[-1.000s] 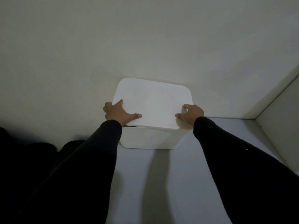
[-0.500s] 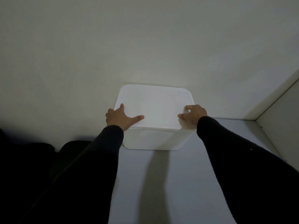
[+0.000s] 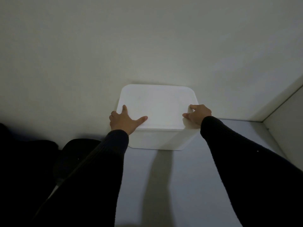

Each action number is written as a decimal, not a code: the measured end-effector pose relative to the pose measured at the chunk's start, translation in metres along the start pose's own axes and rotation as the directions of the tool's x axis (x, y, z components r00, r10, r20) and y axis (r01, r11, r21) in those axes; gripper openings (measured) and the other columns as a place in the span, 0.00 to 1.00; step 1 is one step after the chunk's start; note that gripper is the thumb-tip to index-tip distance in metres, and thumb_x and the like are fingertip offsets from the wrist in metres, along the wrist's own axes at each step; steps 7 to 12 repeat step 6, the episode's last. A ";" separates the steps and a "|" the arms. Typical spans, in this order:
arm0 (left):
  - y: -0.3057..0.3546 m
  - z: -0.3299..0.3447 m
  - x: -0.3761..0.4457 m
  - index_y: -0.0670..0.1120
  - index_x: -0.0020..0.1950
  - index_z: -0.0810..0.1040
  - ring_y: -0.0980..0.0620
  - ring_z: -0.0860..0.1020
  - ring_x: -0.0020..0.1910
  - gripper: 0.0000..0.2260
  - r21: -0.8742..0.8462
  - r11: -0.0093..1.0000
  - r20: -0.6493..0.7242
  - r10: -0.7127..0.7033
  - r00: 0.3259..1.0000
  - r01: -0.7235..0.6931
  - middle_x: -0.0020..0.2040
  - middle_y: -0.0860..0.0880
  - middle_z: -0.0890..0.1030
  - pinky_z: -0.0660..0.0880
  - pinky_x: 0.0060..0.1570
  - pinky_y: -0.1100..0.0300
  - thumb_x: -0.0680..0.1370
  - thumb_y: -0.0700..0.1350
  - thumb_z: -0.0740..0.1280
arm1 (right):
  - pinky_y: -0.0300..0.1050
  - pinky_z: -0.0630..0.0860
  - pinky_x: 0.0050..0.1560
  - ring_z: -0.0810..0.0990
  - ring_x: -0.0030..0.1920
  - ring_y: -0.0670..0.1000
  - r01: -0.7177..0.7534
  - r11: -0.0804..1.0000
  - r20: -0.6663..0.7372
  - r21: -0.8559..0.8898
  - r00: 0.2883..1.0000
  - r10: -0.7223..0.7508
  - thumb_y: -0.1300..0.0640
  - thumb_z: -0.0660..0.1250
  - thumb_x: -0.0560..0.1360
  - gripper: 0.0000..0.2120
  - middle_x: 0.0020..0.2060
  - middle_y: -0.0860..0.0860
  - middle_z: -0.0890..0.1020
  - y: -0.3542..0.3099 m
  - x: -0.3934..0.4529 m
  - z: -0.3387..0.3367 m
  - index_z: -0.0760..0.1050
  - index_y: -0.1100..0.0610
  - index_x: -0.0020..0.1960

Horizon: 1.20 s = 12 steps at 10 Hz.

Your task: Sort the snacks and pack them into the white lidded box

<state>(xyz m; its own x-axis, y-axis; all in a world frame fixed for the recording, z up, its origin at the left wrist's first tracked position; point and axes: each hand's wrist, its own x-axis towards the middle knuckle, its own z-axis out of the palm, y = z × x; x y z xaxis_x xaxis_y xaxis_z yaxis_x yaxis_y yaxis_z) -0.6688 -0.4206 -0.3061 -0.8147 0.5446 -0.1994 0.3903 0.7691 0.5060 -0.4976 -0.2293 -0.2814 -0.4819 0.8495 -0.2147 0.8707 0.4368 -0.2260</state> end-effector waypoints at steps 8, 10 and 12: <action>0.045 -0.013 -0.006 0.45 0.67 0.72 0.46 0.71 0.65 0.22 0.184 0.935 0.015 0.305 0.952 -0.303 0.64 0.45 0.74 0.68 0.63 0.54 0.77 0.55 0.62 | 0.43 0.72 0.45 0.79 0.53 0.57 0.117 0.989 -0.091 -0.089 0.988 -0.125 0.61 0.60 0.76 0.10 0.54 0.58 0.79 -0.033 -0.038 -0.029 0.75 0.64 0.54; 0.045 -0.013 -0.006 0.45 0.67 0.72 0.46 0.71 0.65 0.22 0.184 0.935 0.015 0.305 0.952 -0.303 0.64 0.45 0.74 0.68 0.63 0.54 0.77 0.55 0.62 | 0.43 0.72 0.45 0.79 0.53 0.57 0.117 0.989 -0.091 -0.089 0.988 -0.125 0.61 0.60 0.76 0.10 0.54 0.58 0.79 -0.033 -0.038 -0.029 0.75 0.64 0.54; 0.045 -0.013 -0.006 0.45 0.67 0.72 0.46 0.71 0.65 0.22 0.184 0.935 0.015 0.305 0.952 -0.303 0.64 0.45 0.74 0.68 0.63 0.54 0.77 0.55 0.62 | 0.43 0.72 0.45 0.79 0.53 0.57 0.117 0.989 -0.091 -0.089 0.988 -0.125 0.61 0.60 0.76 0.10 0.54 0.58 0.79 -0.033 -0.038 -0.029 0.75 0.64 0.54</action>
